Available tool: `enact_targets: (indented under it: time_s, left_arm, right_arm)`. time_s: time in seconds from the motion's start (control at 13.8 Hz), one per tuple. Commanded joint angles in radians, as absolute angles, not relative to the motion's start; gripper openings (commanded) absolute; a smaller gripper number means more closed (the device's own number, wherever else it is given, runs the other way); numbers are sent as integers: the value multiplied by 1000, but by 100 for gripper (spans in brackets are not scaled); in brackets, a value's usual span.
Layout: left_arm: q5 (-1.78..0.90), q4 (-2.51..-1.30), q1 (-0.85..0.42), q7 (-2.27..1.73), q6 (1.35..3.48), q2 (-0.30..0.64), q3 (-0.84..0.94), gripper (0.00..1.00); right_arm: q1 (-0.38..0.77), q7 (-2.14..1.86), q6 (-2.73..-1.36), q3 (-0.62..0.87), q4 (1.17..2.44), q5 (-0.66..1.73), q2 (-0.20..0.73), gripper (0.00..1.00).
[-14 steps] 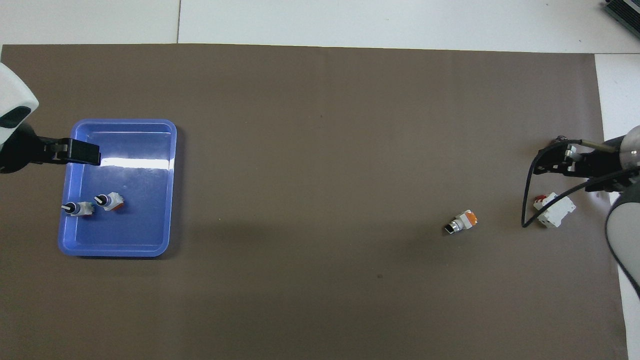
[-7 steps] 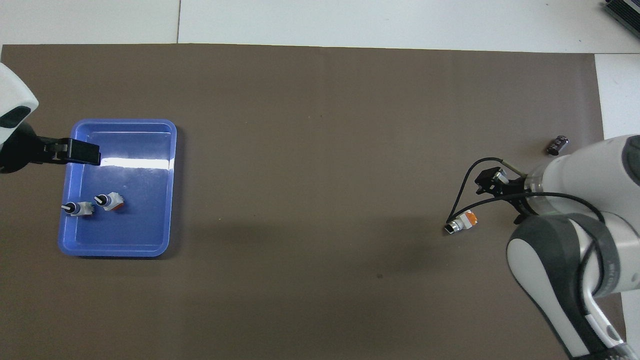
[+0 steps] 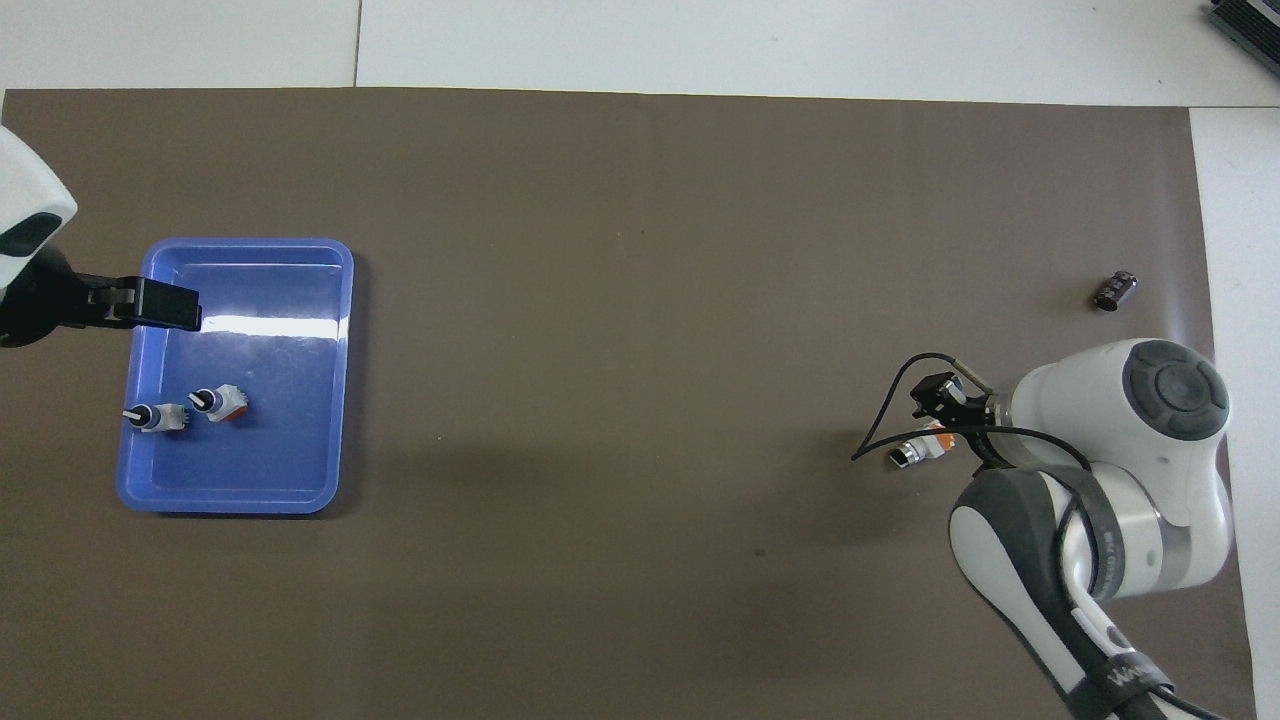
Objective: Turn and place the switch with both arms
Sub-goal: 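Close the right gripper on the white-and-orange switch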
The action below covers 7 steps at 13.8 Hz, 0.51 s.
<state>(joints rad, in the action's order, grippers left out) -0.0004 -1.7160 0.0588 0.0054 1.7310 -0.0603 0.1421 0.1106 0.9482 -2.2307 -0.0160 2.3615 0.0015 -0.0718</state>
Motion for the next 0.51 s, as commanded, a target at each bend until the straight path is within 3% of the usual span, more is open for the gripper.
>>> enact_targets:
  time_s: [0.0,0.43]
  left_arm:
    - [-15,-1747,67,12,1732,-89,144,100]
    - [-15,-1747,67,12,1732,-89,144,100]
  right_arm:
    - [97,957,-2339,-14,2437,28,-66,100]
    - [46,953,-2433,-14,2474,31,-29,100]
